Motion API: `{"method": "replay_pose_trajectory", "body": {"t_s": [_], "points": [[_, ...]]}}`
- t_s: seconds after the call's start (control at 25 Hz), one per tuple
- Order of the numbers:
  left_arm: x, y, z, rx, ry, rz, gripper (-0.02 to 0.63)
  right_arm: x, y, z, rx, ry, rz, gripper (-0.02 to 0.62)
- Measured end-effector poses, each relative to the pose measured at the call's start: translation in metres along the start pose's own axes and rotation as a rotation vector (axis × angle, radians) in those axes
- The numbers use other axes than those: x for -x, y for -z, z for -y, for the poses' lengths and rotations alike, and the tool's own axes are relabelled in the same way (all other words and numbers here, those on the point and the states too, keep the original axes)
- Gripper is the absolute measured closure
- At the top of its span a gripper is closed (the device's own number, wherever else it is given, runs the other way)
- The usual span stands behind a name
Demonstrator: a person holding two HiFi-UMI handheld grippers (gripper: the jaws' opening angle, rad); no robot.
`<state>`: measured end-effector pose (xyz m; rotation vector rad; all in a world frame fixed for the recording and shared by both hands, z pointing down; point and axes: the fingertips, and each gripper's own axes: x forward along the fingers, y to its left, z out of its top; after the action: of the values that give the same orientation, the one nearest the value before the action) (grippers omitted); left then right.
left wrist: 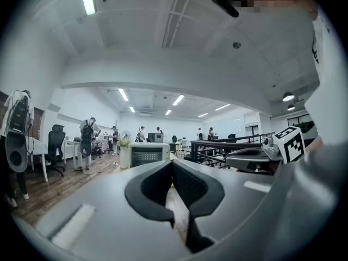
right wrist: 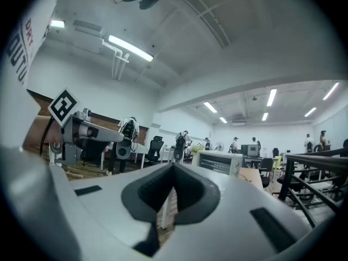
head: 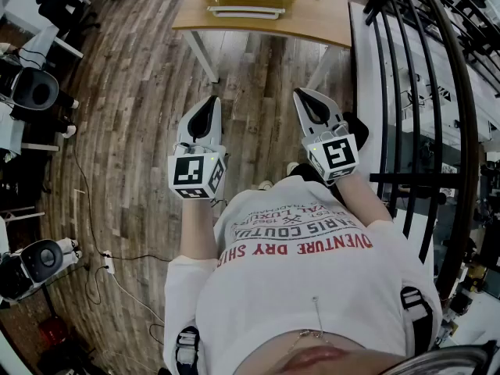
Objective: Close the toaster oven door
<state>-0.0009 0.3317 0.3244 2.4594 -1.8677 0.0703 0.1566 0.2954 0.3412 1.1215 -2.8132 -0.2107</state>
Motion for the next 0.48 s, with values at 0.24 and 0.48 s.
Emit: {"method": "replay_pose_trajectory", "body": {"t_s": [0.24,0.48], "points": [[-0.0026,-0.0006,-0.0006,0.013,-0.002,0.011,0.594,-0.0035,-0.0006,0.0041,0.004,-0.002,-0.002,0.591],[0.0008,0.0034,-0.0037,0.024,-0.003,0.004,0.594,-0.0043,0.0016,-0.0008,-0.011,-0.007,-0.008,0.591]]}}
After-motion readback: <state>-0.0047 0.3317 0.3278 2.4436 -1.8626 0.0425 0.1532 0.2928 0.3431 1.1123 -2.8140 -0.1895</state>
